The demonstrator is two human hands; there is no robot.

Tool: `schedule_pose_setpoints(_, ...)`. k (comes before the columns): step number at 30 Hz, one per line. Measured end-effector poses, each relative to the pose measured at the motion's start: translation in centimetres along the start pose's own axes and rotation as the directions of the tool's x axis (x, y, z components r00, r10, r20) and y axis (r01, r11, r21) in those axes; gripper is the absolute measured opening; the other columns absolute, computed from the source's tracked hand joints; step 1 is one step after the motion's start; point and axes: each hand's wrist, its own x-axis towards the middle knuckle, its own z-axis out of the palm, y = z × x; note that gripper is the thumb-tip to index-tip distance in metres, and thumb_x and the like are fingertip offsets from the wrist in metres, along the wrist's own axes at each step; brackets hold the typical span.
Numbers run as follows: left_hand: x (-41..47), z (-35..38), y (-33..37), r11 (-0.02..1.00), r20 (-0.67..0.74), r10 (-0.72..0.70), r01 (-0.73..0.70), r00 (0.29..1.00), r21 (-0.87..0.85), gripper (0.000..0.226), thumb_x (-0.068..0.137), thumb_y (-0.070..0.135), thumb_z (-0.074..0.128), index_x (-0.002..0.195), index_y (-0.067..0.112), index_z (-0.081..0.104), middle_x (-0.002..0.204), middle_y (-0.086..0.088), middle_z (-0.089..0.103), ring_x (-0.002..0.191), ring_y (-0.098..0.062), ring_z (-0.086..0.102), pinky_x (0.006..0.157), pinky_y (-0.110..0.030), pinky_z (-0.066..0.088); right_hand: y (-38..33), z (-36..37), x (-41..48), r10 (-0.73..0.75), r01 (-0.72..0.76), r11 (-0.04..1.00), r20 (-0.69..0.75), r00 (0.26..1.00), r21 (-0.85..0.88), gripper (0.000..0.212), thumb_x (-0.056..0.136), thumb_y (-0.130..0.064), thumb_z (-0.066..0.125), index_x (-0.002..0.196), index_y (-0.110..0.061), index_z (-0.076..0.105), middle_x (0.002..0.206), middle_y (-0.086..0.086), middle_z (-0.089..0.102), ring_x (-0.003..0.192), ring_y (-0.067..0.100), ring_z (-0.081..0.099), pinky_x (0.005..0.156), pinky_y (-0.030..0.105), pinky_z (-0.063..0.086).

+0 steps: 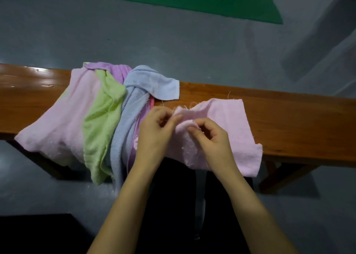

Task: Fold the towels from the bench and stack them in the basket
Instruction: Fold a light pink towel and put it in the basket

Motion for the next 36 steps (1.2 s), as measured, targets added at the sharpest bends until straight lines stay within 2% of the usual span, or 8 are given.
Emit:
schedule_pose_setpoints(5, -3.1, -0.1, 1.9, 0.987, 0.032, -0.052, 0.056, 0.998, -0.154, 0.018, 0.083, 0.011, 0.070, 0.081, 0.028, 0.067, 0.078, 0.013, 0.068, 0.075, -0.001, 0.061, 0.072, -0.015, 0.045, -1.6, -1.1, -1.7, -0.051, 0.051, 0.999, 0.003, 0.999, -0.016, 0.022, 0.090, -0.009, 0.061, 0.088, -0.030, 0.065, 0.089, -0.015, 0.068, 0.091, 0.004, 0.063, 0.081, 0.018, 0.051)
schedule_pose_setpoints(15, -5.8, -1.0, 4.6, 0.986, 0.097, 0.157, -0.161, 0.983, 0.036, 0.019, 0.087, 0.006, 0.064, 0.090, 0.023, 0.070, 0.089, 0.010, 0.069, 0.088, 0.000, 0.063, 0.082, -0.015, 0.046, -3.4, -2.1, -3.3, -0.082, 0.086, 0.994, 0.056, 0.995, -0.063, 0.032, 0.089, -0.005, 0.061, 0.093, -0.037, 0.062, 0.088, -0.018, 0.066, 0.090, -0.001, 0.061, 0.081, 0.013, 0.049)
schedule_pose_setpoints(21, -7.9, -0.9, 4.2, 0.967, 0.212, 0.153, -0.191, 0.965, 0.171, 0.021, 0.088, 0.024, 0.053, 0.097, 0.042, 0.045, 0.094, 0.013, 0.057, 0.082, -0.007, 0.059, 0.073, -0.023, 0.049, -3.8, -2.7, -3.5, -0.041, 0.043, 0.992, 0.019, 0.999, -0.118, 0.024, 0.093, -0.010, 0.056, 0.084, -0.032, 0.062, 0.083, -0.018, 0.065, 0.086, -0.005, 0.058, 0.077, 0.010, 0.047)
schedule_pose_setpoints(23, -9.4, -1.4, 2.9, 0.937, 0.240, 0.036, -0.116, 0.970, 0.329, 0.028, 0.090, 0.021, 0.055, 0.100, 0.042, 0.039, 0.094, 0.012, 0.055, 0.079, -0.010, 0.058, 0.072, -0.034, 0.049, -4.0, -3.2, -3.5, -0.039, 0.036, 0.993, -0.033, 0.999, -0.110, 0.023, 0.094, -0.012, 0.055, 0.086, -0.033, 0.059, 0.086, -0.019, 0.063, 0.087, -0.006, 0.057, 0.075, 0.006, 0.045)
schedule_pose_setpoints(25, -10.7, -2.1, 1.5, 0.925, 0.225, -0.040, -0.049, 0.974, 0.376, 0.033, 0.092, 0.015, 0.054, 0.101, 0.042, 0.038, 0.093, 0.015, 0.054, 0.080, -0.004, 0.056, 0.074, -0.029, 0.047, -4.0, -3.7, -3.6, -0.038, 0.031, 0.993, -0.065, 0.997, -0.112, 0.022, 0.095, -0.013, 0.054, 0.088, -0.034, 0.057, 0.092, -0.018, 0.062, 0.091, -0.002, 0.057, 0.075, 0.006, 0.046)
schedule_pose_setpoints(28, -11.4, -2.8, 0.3, 0.865, 0.291, 0.132, -0.253, 0.948, 0.433, 0.025, 0.090, 0.012, 0.046, 0.099, 0.036, 0.045, 0.096, 0.018, 0.048, 0.081, -0.001, 0.048, 0.072, -0.012, 0.039, -4.0, -3.9, -3.8, -0.032, 0.021, 0.992, -0.089, 0.996, -0.121, 0.018, 0.095, -0.013, 0.054, 0.091, -0.030, 0.057, 0.094, -0.015, 0.061, 0.093, 0.001, 0.057, 0.075, 0.005, 0.046)
schedule_pose_setpoints(32, -10.8, -3.7, -0.7, 0.728, 0.407, 0.179, -0.399, 0.895, 0.558, 0.021, 0.081, 0.018, 0.042, 0.083, 0.015, 0.062, 0.095, 0.008, 0.053, 0.078, -0.012, 0.049, 0.063, -0.031, 0.048, -4.1, -3.9, -4.0, -0.025, 0.010, 0.995, -0.150, 0.988, -0.103, 0.013, 0.095, -0.014, 0.054, 0.094, -0.027, 0.057, 0.093, -0.016, 0.060, 0.091, 0.000, 0.056, 0.073, 0.003, 0.044)
schedule_pose_setpoints(36, -10.4, -5.5, -0.1, 0.749, 0.374, 0.215, -0.398, 0.902, 0.530, 0.022, 0.082, 0.023, 0.040, 0.078, 0.014, 0.060, 0.083, 0.006, 0.057, 0.075, -0.013, 0.053, 0.067, -0.032, 0.046, -3.8, -5.0, -3.7, -0.063, 0.038, 0.992, -0.209, 0.976, -0.119, 0.010, 0.094, -0.014, 0.055, 0.093, -0.023, 0.058, 0.092, -0.014, 0.060, 0.086, -0.003, 0.054, 0.073, 0.006, 0.044)
